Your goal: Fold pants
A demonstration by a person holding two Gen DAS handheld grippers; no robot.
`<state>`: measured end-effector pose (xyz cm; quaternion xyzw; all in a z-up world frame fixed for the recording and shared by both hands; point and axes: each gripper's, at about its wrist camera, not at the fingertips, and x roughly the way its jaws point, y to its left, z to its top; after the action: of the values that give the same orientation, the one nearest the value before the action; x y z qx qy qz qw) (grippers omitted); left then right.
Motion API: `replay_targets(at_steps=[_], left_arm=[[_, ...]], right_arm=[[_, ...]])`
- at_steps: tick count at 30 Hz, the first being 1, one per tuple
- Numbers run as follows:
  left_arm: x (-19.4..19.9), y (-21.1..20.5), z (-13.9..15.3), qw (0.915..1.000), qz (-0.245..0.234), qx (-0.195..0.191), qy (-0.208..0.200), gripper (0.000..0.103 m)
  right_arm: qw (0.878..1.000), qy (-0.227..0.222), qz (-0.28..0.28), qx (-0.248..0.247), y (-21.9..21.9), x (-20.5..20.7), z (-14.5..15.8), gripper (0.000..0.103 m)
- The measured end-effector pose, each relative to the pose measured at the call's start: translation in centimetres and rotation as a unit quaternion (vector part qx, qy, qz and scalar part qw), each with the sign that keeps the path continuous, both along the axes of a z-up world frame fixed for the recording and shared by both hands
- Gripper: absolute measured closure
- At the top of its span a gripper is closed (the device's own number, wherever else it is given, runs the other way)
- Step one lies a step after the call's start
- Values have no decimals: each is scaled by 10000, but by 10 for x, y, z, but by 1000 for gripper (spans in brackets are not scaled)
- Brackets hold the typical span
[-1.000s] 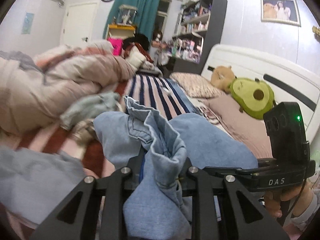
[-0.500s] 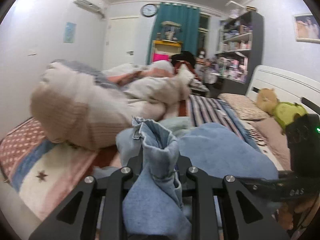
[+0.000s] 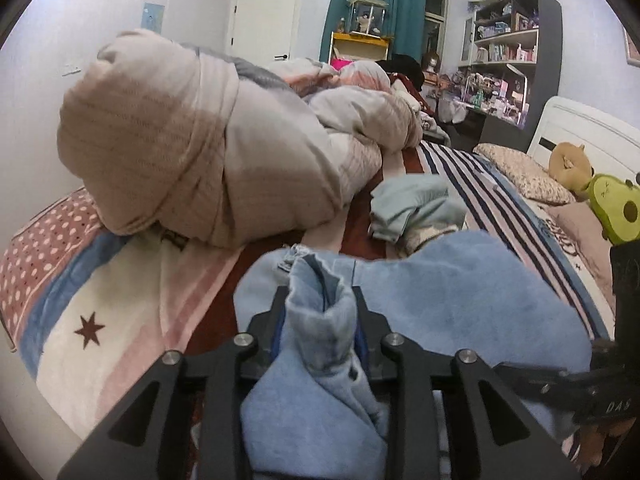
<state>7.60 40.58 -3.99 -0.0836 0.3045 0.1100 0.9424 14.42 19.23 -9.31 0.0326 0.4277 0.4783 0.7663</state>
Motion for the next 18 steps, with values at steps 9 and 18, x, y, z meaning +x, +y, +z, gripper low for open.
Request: replay_targets(at_steps=[9, 18], left_arm=[[-21, 19, -22, 9973, 526, -327, 397, 41], [-50, 5, 36, 9970, 707, -115, -287, 39]], right_arm=[[9998, -63, 65, -160, -26, 3, -2, 43], [9930, -1153, -68, -236, -56, -14, 46, 43]])
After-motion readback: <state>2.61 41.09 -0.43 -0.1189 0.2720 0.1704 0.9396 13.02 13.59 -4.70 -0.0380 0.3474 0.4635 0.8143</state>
